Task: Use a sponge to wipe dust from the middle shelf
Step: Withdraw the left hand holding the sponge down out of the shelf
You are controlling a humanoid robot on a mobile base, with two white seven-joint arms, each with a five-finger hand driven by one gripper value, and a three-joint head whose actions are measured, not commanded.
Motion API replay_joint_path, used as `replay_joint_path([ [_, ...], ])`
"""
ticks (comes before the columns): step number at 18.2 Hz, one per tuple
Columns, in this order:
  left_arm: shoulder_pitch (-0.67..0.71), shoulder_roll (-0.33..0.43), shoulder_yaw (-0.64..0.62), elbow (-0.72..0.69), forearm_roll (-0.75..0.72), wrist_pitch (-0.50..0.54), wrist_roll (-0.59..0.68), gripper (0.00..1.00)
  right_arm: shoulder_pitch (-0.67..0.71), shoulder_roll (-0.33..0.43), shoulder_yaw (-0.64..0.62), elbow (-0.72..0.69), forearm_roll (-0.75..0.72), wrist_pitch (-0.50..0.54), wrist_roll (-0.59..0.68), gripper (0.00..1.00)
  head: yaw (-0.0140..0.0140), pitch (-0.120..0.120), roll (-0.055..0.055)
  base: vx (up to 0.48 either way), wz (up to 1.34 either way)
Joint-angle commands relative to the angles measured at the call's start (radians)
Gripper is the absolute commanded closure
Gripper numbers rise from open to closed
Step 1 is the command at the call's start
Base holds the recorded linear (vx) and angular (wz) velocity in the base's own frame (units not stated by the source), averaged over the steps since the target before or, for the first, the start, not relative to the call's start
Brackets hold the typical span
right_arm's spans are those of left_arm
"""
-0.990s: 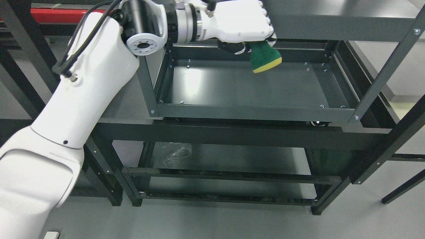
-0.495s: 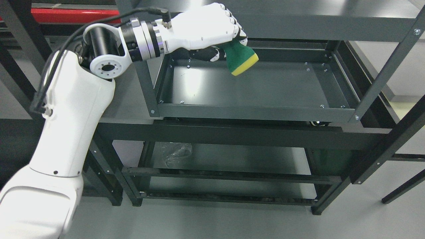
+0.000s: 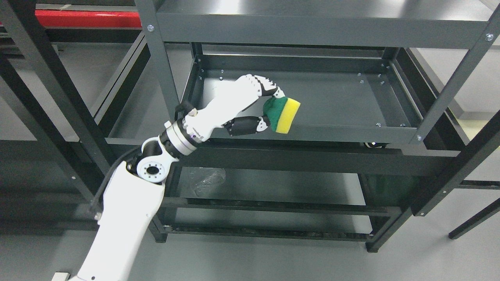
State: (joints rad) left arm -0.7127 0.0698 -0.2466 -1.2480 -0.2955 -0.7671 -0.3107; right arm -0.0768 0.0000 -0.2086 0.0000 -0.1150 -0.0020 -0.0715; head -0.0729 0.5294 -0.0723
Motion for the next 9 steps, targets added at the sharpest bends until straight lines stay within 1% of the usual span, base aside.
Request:
replay_joint_path([
  [1,0.353,-0.052,0.064,-0.011,0.361,0.141,0.107,1.0,0.0,-0.017,0.0,-0.017,0.0,0.073,-0.001,0.0,0.0,0.0,0.0,0.0,0.0],
  [3,0.429,-0.052,0.13,-0.088,0.424,0.265,0.143,1.0,0.0,-0.017,0.0,-0.017,0.0,0.073,-0.001,0.0,0.0,0.0,0.0,0.0,0.0],
  [4,0.456,-0.052,0.147,-0.126,0.447,0.317,0.181,1.0,0.0,-0.017,0.0,-0.017,0.0,0.073,-0.001,0.0,0.0,0.0,0.0,0.0,0.0],
  [5,0.493,-0.052,0.164,-0.193,0.458,0.381,0.236,1.0,0.0,-0.017,0.0,-0.017,0.0,0.073,-0.001,0.0,0.0,0.0,0.0,0.0,0.0],
  [7,0.554,-0.052,0.162,-0.339,0.46,0.472,0.348,1.0,0.0,-0.017,0.0,-0.017,0.0,0.073,-0.001,0.0,0.0,0.0,0.0,0.0,0.0],
  [9,0.6,-0.052,0.121,-0.457,0.46,0.523,0.468,1.0,0.0,-0.017,0.0,-0.017,0.0,0.074,-0.001,0.0,0.0,0.0,0.0,0.0,0.0],
])
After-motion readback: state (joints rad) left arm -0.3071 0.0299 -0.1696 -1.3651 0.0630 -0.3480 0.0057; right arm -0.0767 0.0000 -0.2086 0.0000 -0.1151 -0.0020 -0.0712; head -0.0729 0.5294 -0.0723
